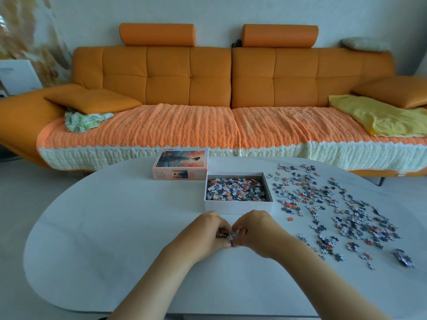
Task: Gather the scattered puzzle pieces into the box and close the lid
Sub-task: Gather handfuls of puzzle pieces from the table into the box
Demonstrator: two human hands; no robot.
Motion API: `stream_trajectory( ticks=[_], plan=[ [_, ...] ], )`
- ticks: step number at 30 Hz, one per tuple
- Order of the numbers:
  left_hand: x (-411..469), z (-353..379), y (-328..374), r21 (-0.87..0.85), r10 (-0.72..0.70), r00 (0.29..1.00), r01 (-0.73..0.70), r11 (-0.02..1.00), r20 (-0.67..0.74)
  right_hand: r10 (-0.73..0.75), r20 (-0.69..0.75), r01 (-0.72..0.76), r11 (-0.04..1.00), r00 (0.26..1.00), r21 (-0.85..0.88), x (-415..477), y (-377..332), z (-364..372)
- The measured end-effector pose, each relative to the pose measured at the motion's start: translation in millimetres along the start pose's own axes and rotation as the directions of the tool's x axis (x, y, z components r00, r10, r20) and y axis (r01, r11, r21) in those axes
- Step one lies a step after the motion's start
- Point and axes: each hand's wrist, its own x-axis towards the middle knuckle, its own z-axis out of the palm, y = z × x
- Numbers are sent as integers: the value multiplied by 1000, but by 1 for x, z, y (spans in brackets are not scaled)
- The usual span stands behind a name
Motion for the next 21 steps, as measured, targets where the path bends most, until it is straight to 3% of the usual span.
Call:
stream_trajectory(
  ticks=[9,17,21],
  plan=[
    [-2,-2,2,-79,-56,998,53,995,-31,13,0,-13,1000,1000,9,0,-5,1],
    [6,-9,-2,-234,-107,993,94,968,-42,124,33,-127,984,992,121,7,-6,-9],
    [19,-27,-1,-318,-78,983,21,948,-168,100,-150,-64,972,984,226,16,-6,-29]
  ],
)
